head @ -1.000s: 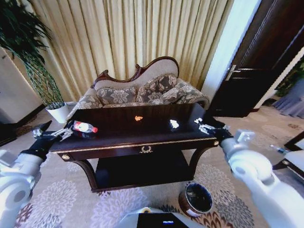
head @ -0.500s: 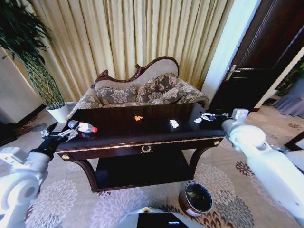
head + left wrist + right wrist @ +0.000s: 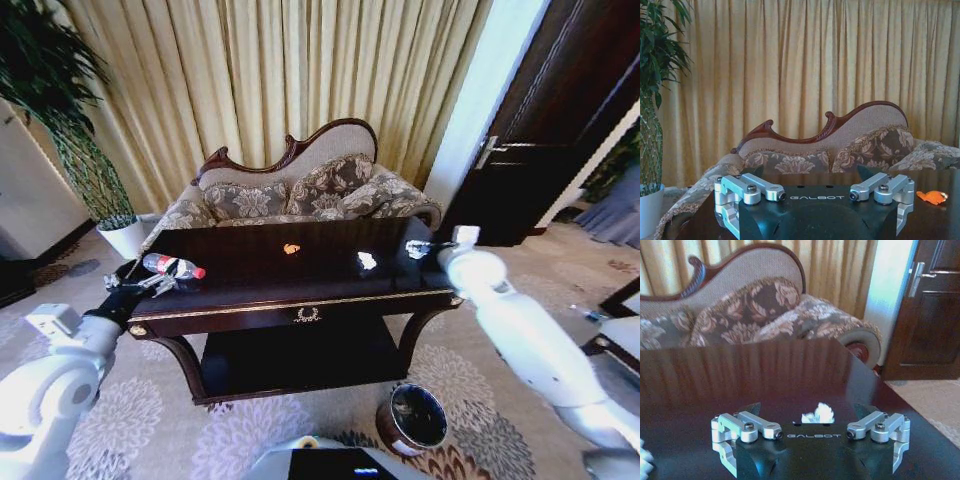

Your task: Move to the front of the table and place the trash on the table into the trash bin.

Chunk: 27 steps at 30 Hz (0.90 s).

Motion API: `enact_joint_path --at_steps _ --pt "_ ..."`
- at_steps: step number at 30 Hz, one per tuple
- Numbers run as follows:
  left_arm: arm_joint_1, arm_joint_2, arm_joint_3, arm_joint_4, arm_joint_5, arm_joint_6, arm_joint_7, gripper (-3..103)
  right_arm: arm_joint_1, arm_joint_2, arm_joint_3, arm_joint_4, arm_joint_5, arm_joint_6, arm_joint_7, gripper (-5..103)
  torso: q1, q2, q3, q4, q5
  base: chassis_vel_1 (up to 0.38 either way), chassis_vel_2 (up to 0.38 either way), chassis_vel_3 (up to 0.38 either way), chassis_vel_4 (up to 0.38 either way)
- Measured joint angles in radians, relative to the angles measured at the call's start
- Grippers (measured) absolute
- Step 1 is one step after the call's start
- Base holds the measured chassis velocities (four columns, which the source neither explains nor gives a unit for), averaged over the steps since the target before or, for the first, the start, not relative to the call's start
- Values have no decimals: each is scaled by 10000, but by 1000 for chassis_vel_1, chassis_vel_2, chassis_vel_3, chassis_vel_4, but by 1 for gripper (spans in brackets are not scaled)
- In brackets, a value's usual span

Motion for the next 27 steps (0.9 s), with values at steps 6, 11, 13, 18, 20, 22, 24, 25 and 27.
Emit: enact_joint_path --at_steps 6,11,13,18,20,22,24,25,27 --pt "-68 3 108 25 14 10 -2 100 -61 -39 11 -365 -375 -8 -79 100 0 -1 0 -3 2 0 0 0 0" --pt "-149 -7 163 15 29 11 -1 100 -22 -112 30 -616 -575 -1 -173 100 0 0 -1 -3 0 0 0 0 0" --pt "-172 -7 159 6 26 12 -1 100 62 -98 -28 -711 -589 7 -172 100 -1 1 -1 -2 -1 0 0 0 0" --pt "-194 -17 93 -51 17 11 0 100 423 -13 -291 -1049 -585 14 -117 100 0 0 -1 0 0 0 0 0 0" --pt "-187 -59 61 -78 15 12 -1 100 553 -2 -444 -1180 -630 14 -98 100 0 0 0 0 0 0 0 0 0" --pt "-185 -79 35 -79 14 10 0 100 574 -2 -490 -1208 -674 14 -83 100 0 0 -1 1 -1 0 0 0 0" --pt "-181 -87 1 -78 10 7 1 100 566 -10 -515 -1210 -708 14 -73 103 0 0 0 0 0 0 0 0 0" --pt "-177 -89 -29 -76 5 4 0 100 539 -30 -522 -1193 -734 14 -70 103 0 1 -1 -1 0 0 0 0 0" --pt "-178 -85 -71 -73 -1 -2 4 100 475 -56 -545 -1151 -840 41 -74 95 0 0 0 -2 0 0 0 0 0"
